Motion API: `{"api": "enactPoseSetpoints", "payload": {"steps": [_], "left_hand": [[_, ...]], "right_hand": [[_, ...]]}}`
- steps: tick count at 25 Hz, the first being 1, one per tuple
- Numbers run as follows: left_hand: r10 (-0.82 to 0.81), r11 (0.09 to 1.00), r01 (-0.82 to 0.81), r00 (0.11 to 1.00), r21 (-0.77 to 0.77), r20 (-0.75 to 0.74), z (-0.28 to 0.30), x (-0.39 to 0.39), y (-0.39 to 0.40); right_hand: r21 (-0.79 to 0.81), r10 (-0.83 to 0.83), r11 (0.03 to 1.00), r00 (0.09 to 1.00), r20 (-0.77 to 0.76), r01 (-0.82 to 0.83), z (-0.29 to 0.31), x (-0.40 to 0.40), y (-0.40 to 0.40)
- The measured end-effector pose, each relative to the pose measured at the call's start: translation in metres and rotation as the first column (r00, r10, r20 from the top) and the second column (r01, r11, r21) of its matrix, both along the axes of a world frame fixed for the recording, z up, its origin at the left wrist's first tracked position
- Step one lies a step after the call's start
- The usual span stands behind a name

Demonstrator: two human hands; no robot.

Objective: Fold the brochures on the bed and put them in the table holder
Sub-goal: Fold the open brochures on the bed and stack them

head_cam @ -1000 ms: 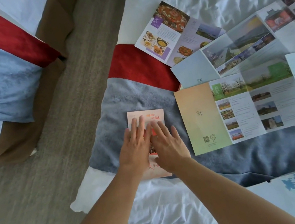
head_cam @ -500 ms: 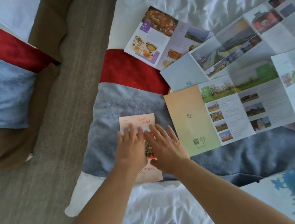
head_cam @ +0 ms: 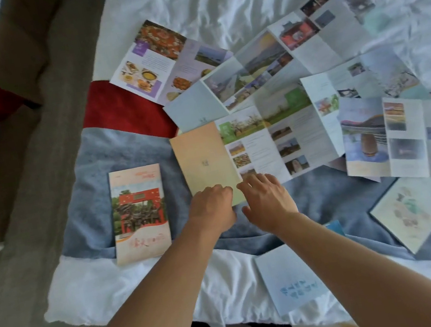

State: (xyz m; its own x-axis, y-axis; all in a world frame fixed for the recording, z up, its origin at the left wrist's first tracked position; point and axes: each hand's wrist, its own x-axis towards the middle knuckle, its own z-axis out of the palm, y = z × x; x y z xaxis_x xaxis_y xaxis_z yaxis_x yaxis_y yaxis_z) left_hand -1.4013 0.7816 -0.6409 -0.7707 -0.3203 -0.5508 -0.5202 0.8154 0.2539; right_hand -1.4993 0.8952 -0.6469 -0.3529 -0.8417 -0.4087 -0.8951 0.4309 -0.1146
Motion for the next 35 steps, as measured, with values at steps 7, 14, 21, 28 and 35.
{"api": "enactPoseSetpoints", "payload": {"steps": [7,14,21,28,35], "left_hand": [[-0.079,0.993,0.069,0.99,0.093,0.118,-0.021,-0.036,0.073],[-0.093,0.993,0.084,0.989,0.08,0.112,-0.024,-0.067,0.11],[-0.094,0.994,0.085,0.985,0.067,0.148,-0.026,-0.078,0.125],[-0.012,1.0,0.012,1.0,-0.003,-0.011,0.006,-0.1,0.122],[-0.017,0.999,0.011,0.98,-0.035,-0.198,0.052,-0.141,0.119]], "right_hand": [[0.1,-0.049,0.995,0.972,0.232,0.026,-0.008,-0.028,0.083],[0.237,-0.039,0.971,0.95,0.309,-0.037,-0.009,-0.053,0.134],[0.181,-0.154,0.979,0.925,0.347,0.095,-0.016,-0.061,0.151],[0.268,-0.538,0.843,0.712,0.45,0.467,0.0,-0.097,0.158],[0.384,-0.762,0.242,-0.071,0.644,0.891,0.038,-0.144,0.142]]}}
